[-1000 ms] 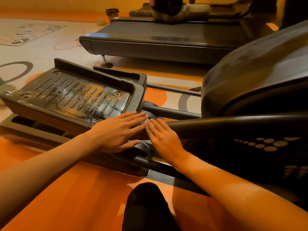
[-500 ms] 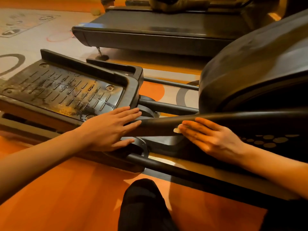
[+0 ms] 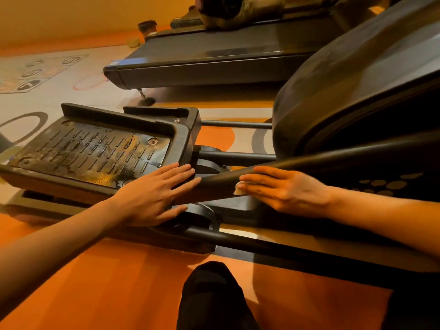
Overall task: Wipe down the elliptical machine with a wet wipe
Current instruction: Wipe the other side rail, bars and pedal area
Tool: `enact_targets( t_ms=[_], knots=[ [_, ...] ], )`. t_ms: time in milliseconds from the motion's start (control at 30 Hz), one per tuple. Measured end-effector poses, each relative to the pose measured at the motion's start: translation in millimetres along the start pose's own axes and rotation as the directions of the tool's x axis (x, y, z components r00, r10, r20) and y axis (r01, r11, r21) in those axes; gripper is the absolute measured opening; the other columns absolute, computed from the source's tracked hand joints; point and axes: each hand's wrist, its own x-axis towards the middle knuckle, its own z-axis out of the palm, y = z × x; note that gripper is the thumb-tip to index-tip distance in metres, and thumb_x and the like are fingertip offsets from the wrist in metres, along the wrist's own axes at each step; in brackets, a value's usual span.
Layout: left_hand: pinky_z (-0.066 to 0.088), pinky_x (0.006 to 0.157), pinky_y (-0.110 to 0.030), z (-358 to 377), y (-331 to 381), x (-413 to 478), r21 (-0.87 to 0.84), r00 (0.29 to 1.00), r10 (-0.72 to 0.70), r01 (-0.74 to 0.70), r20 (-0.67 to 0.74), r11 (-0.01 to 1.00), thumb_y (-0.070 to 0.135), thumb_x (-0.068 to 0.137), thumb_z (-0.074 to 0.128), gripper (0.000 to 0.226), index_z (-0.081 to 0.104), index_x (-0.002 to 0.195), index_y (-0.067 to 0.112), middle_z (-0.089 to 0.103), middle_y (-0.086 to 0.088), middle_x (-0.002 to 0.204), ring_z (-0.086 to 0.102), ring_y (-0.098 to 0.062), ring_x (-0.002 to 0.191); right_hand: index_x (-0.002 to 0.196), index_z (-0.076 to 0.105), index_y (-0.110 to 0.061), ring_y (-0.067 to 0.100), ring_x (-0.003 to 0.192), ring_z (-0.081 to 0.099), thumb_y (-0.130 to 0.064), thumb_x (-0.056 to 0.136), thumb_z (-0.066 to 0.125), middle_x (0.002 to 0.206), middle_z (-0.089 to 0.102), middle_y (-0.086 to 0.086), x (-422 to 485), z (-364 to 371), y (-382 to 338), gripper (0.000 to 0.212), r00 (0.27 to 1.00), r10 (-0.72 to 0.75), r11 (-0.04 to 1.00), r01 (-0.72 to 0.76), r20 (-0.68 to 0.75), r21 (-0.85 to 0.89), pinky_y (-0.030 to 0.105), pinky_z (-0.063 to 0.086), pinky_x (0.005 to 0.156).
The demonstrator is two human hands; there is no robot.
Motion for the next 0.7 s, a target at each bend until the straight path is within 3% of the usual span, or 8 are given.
enact_targets(
  t_ms=[167,267,433,567,700],
  knots=[
    [0.021,0.126,-0.051,4.0,-0.7,-0.2,0.001,1.0,0.004,-0.004,-0.023,1.0,0.062,0.108,0.017,0.072,0.017,0.166,0.02,0.028,-0.015,0.167,0.023,-0.029,0.157,0.155,0.038,-0.003,0.034,0.15,0.033,0.007,0.1,0.044,0.16,0.039,0.015,-43.1,-4.4,8.7,0.057,0.998,0.058,0.985,-0.058,0.0,-0.16,0.048,0.014,0.124],
    [0.02,0.127,-0.049,4.8,-1.0,-0.8,-0.016,1.0,-0.004,0.004,-0.016,1.0,0.062,0.108,0.016,0.072,0.013,0.167,0.021,0.028,-0.015,0.168,0.023,-0.029,0.157,0.154,0.038,-0.004,0.031,0.15,0.033,0.002,0.097,0.046,0.159,0.04,0.015,-1.8,16.5,-25.7,0.058,1.0,0.027,0.985,-0.026,0.004,-0.172,0.048,0.014,0.128],
    [0.019,0.128,-0.045,5.9,0.6,-0.9,-0.01,1.0,-0.017,0.017,-0.022,1.0,0.063,0.108,0.016,0.073,0.011,0.167,0.021,0.031,-0.016,0.167,0.025,-0.029,0.157,0.153,0.025,0.0,0.032,0.154,0.025,-0.005,0.099,0.026,0.16,0.039,0.014,70.8,40.7,-61.2,0.053,0.997,-0.046,0.996,0.051,0.06,-0.069,0.046,0.008,0.124],
    [0.021,0.128,-0.047,8.2,-0.8,-2.7,-0.035,0.999,-0.017,0.015,-0.044,0.999,0.063,0.108,0.016,0.072,0.009,0.167,0.024,0.029,-0.015,0.167,0.024,-0.029,0.157,0.153,0.032,-0.002,0.034,0.152,0.029,0.007,0.097,0.026,0.16,0.04,0.016,61.1,28.0,-38.7,0.057,0.997,-0.042,0.997,0.046,0.064,-0.057,0.048,0.012,0.124],
    [0.026,0.126,-0.051,11.3,-3.0,-2.3,-0.032,0.996,-0.005,0.002,-0.089,0.999,0.061,0.109,0.018,0.069,0.015,0.167,0.024,0.029,-0.013,0.168,0.026,-0.029,0.156,0.153,0.039,0.003,0.037,0.15,0.029,0.008,0.099,0.04,0.158,0.04,0.023,-1.9,-9.4,14.5,0.054,0.999,0.03,0.994,-0.025,0.042,-0.105,0.049,0.015,0.125]
  ],
)
